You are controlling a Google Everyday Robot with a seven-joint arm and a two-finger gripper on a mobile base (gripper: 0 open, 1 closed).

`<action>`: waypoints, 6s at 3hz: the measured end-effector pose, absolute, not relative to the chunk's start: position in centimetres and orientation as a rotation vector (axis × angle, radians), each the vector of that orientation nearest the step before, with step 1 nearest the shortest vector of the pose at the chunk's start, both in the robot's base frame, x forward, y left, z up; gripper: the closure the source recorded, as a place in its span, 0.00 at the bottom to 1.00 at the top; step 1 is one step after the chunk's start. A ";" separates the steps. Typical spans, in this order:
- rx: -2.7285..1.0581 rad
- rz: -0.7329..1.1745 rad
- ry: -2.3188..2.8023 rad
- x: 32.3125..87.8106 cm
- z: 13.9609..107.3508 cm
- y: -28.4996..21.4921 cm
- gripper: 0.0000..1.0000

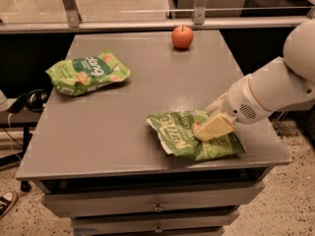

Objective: Move green jalapeno chip bag near apple

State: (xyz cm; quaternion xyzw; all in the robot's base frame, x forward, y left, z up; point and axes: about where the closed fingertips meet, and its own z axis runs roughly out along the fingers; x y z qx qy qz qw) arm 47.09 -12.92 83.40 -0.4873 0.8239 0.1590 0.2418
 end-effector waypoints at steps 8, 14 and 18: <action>-1.013 0.021 2.118 66.4 96.1 -20.6 1.00; -1.666 0.009 1.836 74.9 87.7 -15.8 0.58; -1.683 -0.063 1.839 76.9 88.2 -17.9 0.00</action>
Offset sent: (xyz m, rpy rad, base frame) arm 0.0459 -0.0657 0.0949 -0.0775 -0.1514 -0.1538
